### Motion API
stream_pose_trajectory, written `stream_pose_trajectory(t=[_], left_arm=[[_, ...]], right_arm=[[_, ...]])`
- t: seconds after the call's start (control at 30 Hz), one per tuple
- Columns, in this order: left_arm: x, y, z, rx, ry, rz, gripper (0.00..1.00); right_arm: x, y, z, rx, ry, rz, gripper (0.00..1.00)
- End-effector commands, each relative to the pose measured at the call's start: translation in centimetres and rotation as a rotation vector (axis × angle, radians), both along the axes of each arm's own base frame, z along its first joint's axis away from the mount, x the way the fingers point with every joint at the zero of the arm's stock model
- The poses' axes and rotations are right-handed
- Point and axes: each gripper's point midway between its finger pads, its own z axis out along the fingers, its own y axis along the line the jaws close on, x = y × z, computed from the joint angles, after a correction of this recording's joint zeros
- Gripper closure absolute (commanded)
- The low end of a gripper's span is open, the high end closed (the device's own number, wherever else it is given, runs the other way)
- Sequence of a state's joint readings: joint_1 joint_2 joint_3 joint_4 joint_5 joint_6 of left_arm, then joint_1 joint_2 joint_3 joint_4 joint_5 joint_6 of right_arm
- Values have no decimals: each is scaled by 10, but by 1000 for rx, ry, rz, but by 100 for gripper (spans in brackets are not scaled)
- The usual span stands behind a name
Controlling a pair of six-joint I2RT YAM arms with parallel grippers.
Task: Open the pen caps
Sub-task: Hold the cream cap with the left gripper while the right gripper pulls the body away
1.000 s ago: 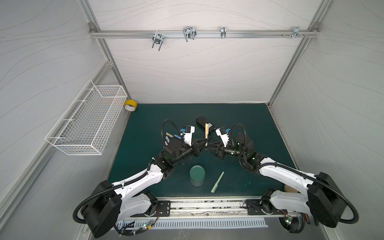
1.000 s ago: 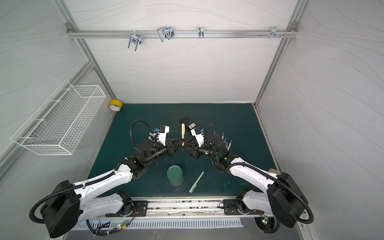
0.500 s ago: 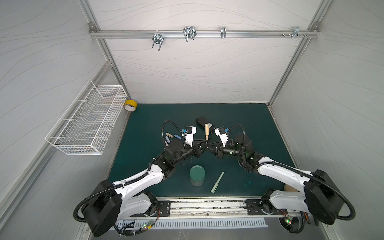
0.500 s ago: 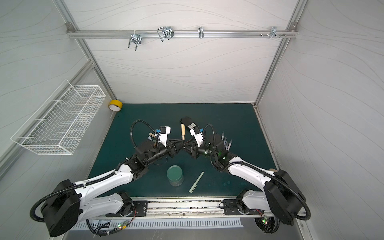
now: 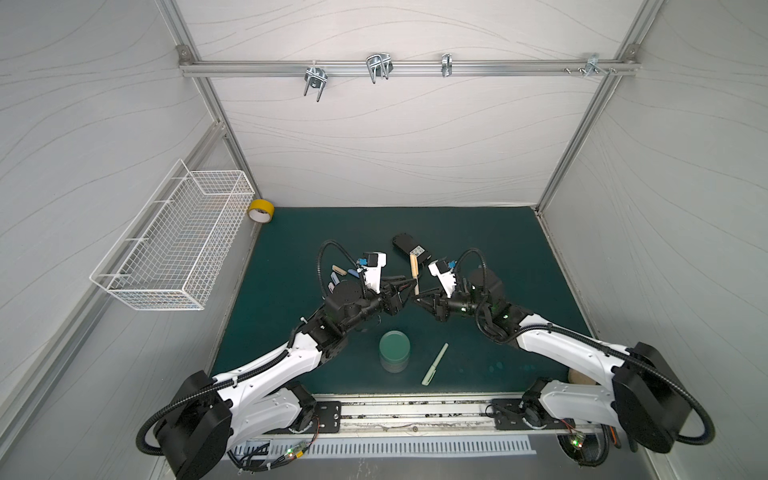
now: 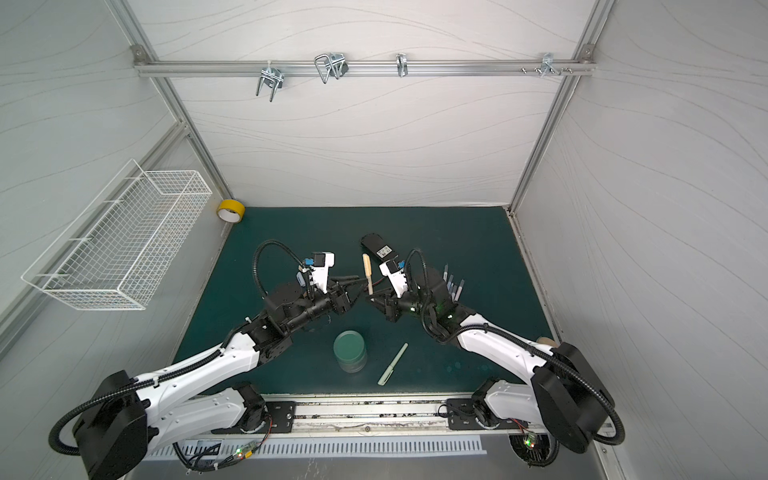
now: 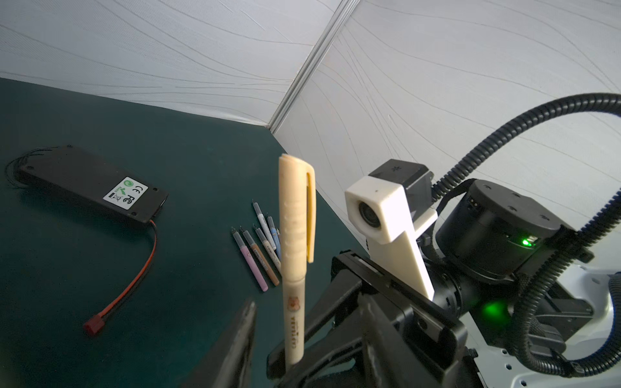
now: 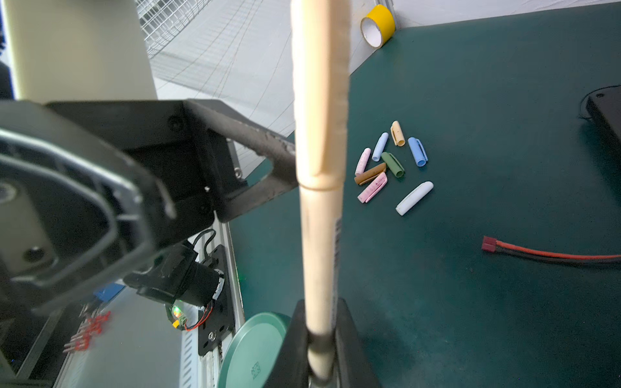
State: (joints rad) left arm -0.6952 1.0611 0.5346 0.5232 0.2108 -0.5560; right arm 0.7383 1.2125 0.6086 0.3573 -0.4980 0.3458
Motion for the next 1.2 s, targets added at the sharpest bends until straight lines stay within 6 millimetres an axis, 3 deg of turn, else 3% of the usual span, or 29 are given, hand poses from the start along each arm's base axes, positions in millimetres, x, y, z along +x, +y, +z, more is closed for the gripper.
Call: stream_pose_trajectory(t=[0.0, 0.23, 0.7, 0.77, 1.0, 1.17], left_arm=[[-1, 2, 13, -52, -31, -14, 49], [-2, 5, 17, -73, -38, -29, 54], [-4, 8, 22, -114, -41, -51, 63], [-4, 9, 23, -117, -43, -50, 68], [-2, 15, 24, -122, -48, -23, 97], [2, 23, 22, -125, -50, 24, 100]], right_arm=[[-18, 2, 6, 6, -30, 100, 100], [-36, 8, 7, 29, -5, 228, 100], [-54, 21, 1, 64, 110, 413, 100], [-55, 22, -1, 64, 126, 430, 100], [-53, 24, -3, 67, 142, 436, 100], [-50, 19, 0, 72, 110, 396, 77]])
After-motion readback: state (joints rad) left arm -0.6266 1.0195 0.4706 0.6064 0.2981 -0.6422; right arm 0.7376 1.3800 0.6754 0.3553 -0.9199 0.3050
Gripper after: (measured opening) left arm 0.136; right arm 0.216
